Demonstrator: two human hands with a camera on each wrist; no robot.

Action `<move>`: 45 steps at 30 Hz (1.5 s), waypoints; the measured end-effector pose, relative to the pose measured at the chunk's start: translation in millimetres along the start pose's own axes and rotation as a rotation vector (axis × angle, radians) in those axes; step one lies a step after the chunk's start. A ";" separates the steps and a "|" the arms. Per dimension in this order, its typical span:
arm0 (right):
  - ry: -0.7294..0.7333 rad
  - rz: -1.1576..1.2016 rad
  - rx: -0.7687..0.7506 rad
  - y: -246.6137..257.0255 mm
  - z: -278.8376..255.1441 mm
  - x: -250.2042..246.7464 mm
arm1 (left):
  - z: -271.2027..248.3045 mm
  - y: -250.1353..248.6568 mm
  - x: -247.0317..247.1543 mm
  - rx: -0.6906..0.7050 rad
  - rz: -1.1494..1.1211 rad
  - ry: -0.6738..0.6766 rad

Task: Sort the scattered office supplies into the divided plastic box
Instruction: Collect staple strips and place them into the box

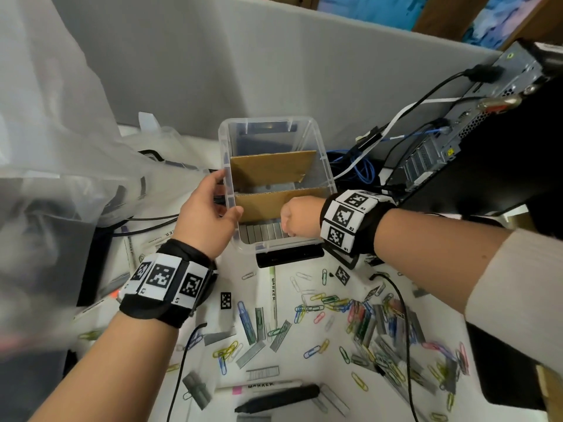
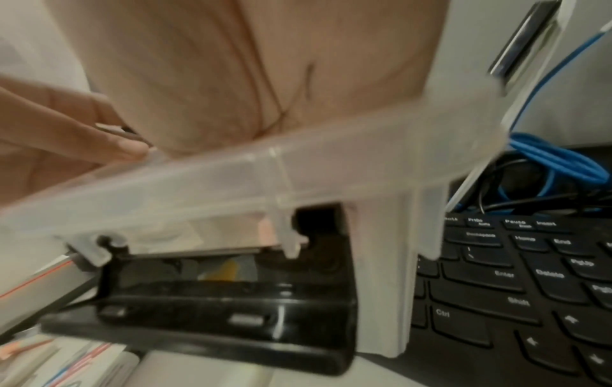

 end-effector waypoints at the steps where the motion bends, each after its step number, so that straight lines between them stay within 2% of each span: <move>1: -0.017 0.004 -0.028 2.4 -6.3 -2.8 | 0.4 -1.5 -0.8 0.002 0.020 0.000; 5: -0.116 0.166 -0.167 4.9 -45.1 -18.5 | -2.4 -12.6 -5.5 0.040 0.140 -0.040; 7: -0.266 0.332 -0.253 -1.2 -69.7 -35.7 | -7.7 -32.7 -11.5 0.148 0.292 -0.091; 9: -0.440 0.442 -0.348 -10.2 -96.5 -48.3 | -18.6 -62.6 -9.7 0.313 0.315 -0.116; 11: -0.572 0.528 -0.402 -20.1 -122.9 -51.2 | -34.3 -87.1 4.2 0.439 0.224 -0.028; 14: -0.673 0.624 -0.428 -34.1 -150.4 -36.4 | -60.1 -94.0 37.4 0.468 0.142 0.238; 17: -0.595 0.573 -0.444 -32.3 -151.5 3.9 | -81.6 -66.5 68.7 0.384 0.169 0.480; 20: -0.349 0.366 -0.402 -15.5 -130.9 56.3 | -94.1 -22.6 94.5 0.269 0.375 0.655; 23: -0.083 0.173 -0.257 -7.8 -107.1 105.2 | -101.4 19.9 106.5 0.091 0.637 0.772; 25: -0.022 0.157 -0.234 -1.3 -100.6 121.8 | -106.2 35.6 109.8 -0.013 0.738 0.811; 30: -0.078 0.096 -0.291 12.7 -95.8 135.9 | -110.9 46.0 115.7 -0.140 0.804 0.808; 38: -0.110 0.077 -0.297 0.0 -98.6 137.6 | -110.5 53.7 114.0 -0.217 0.718 0.752; 42: -0.089 0.245 -0.221 -24.5 -100.9 127.7 | -104.0 52.5 107.9 -0.219 0.531 0.635; 45: -0.098 0.397 -0.171 -43.2 -106.6 120.8 | -98.4 40.3 105.4 -0.139 0.317 0.520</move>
Point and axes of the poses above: each hand's wrist, its own z-axis towards the middle knuckle, its own x-axis out of the palm, y = z × x, the point moved 10 cm from there along z, towards the middle knuckle, and after that the axes turned 14 degrees about x, right-handed, at the moved point
